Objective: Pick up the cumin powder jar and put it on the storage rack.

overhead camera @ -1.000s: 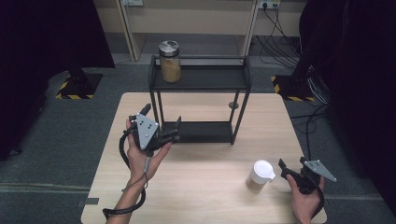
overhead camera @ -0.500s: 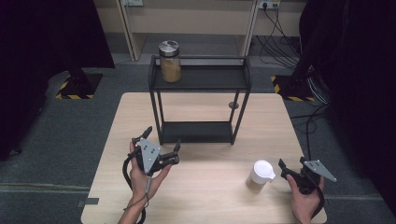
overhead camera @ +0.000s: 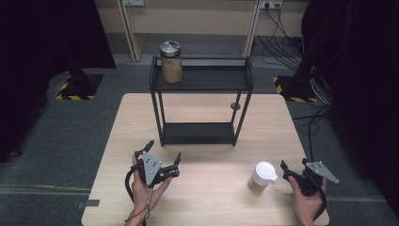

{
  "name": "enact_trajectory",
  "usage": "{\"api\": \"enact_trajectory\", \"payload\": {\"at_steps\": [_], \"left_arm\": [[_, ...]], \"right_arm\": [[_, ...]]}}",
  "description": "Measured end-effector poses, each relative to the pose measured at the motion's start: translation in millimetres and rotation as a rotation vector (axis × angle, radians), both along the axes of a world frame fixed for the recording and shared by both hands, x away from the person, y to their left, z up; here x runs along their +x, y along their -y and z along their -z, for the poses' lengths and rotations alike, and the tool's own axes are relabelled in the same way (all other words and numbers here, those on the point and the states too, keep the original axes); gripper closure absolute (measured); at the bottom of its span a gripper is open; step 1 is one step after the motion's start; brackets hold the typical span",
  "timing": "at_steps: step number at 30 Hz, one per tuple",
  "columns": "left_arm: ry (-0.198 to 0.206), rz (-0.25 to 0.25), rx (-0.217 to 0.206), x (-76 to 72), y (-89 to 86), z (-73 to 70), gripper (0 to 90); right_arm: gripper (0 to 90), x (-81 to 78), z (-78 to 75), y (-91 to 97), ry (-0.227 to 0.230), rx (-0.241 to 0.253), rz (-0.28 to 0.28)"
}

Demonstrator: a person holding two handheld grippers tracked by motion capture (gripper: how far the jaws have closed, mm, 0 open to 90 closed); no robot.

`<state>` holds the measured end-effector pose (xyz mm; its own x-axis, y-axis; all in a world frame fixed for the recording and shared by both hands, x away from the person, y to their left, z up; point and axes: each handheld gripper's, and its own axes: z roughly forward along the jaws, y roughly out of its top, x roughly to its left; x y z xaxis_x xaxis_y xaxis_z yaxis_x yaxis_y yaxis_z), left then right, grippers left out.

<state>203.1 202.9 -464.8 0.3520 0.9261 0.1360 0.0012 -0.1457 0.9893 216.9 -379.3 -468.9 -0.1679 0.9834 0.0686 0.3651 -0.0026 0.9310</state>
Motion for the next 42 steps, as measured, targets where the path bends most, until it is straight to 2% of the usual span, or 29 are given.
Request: {"api": "enact_trajectory", "payload": {"at_steps": [5, 6, 8, 12, 16, 21, 27, 42], "left_arm": [[-0.032, 0.001, -0.011, -0.9, -2.8, 6.6, 0.5], [-0.044, 0.005, -0.004, -0.9, -4.0, 7.6, 0.5], [-0.076, 0.009, -0.018, -0.7, -6.6, 10.7, 0.6], [-0.113, 0.009, -0.016, -0.3, -8.3, 15.8, 0.8], [-0.155, 0.005, -0.057, 3.4, -9.9, 21.0, 1.1], [-0.167, -0.011, -0.055, 5.5, -7.9, 24.1, 1.3], [-0.194, -0.011, -0.044, 7.6, -7.9, 26.4, 1.5], [-0.225, -0.012, -0.037, 11.4, -6.8, 29.3, 2.1]], "right_arm": [[9.1, 0.1, -0.1, -0.1, -0.001, -0.001, -0.001], [9.1, 0.1, -0.1, -0.2, 0.0, -0.002, -0.001], [9.1, -0.1, 0.1, -0.3, 0.001, -0.001, 0.0], [9.1, -0.1, 0.0, -0.5, 0.001, -0.005, -0.001], [9.1, -0.1, 0.0, -0.6, 0.001, -0.005, -0.001], [9.1, 0.0, -0.1, -0.5, 0.001, -0.007, -0.003], [9.1, -0.1, 0.0, -0.6, 0.002, -0.008, -0.003], [9.1, 0.0, -0.1, -0.6, 0.001, -0.009, -0.005]]}}
